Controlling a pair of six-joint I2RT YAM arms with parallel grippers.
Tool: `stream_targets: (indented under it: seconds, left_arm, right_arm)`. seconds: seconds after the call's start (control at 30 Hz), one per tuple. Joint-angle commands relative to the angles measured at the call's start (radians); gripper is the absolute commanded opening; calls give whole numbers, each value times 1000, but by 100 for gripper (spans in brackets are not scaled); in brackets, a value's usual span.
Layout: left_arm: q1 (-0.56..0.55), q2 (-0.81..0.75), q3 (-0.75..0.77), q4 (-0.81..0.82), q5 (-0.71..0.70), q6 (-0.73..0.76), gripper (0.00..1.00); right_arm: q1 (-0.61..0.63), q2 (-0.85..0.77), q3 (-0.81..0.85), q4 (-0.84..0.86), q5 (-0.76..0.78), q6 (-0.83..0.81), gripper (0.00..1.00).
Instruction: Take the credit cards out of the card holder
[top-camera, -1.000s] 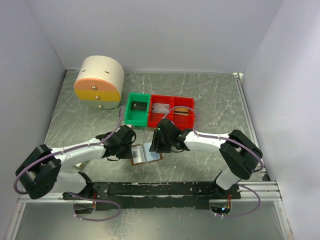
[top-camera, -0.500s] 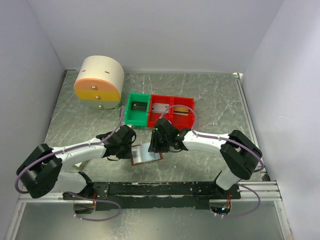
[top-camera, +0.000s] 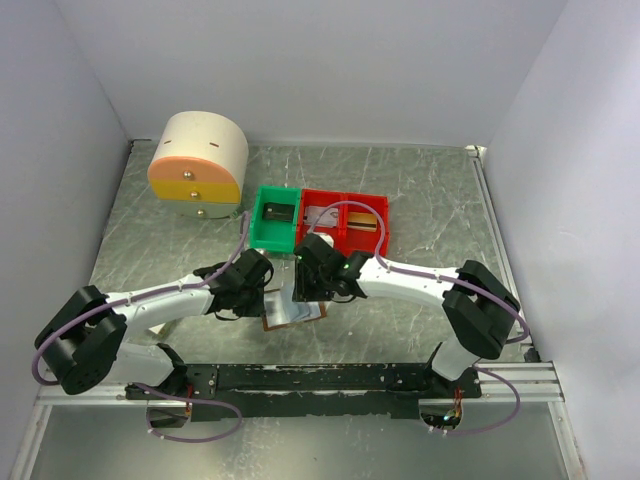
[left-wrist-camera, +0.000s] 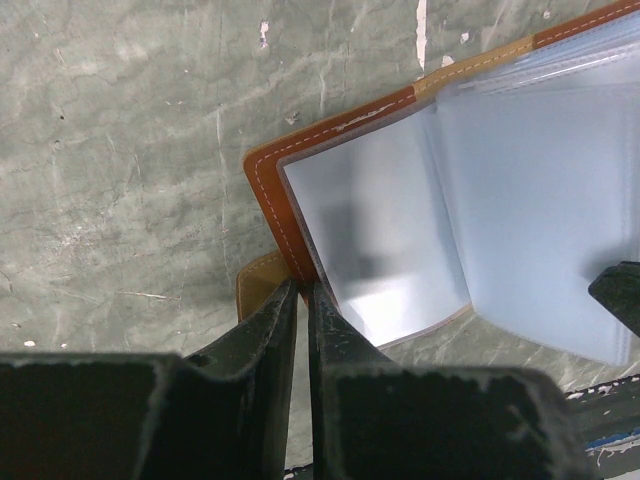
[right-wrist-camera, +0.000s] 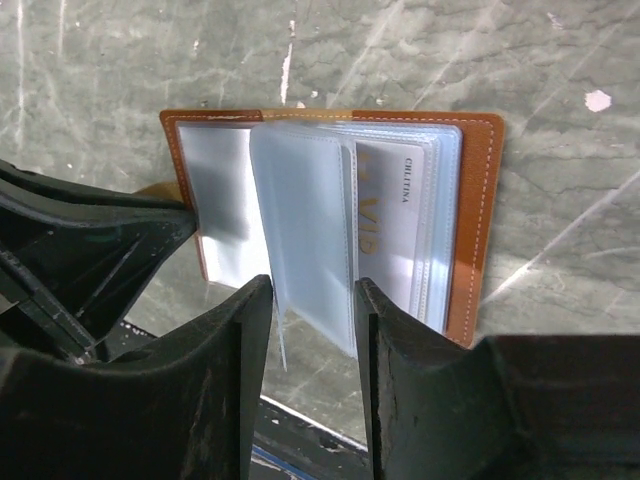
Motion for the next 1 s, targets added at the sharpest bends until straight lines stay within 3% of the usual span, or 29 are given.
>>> stream_targets:
  seconds: [0.0, 0.3, 0.67, 0.97]
  left_arm:
    - [3, -2, 16, 16, 18, 10, 19]
    - [3, 3, 19, 16, 18, 12, 19]
    - [3, -5, 16, 15, 14, 5, 19]
    - [3, -15, 20, 0, 2, 4, 19]
  right_arm:
    - [6, -1, 19, -34, 45, -6, 40]
    - [6, -14, -31, 153, -130, 0, 46]
    - [6, -43, -69, 267, -226, 19, 47]
    - [5, 30, -80, 405, -336, 57, 47]
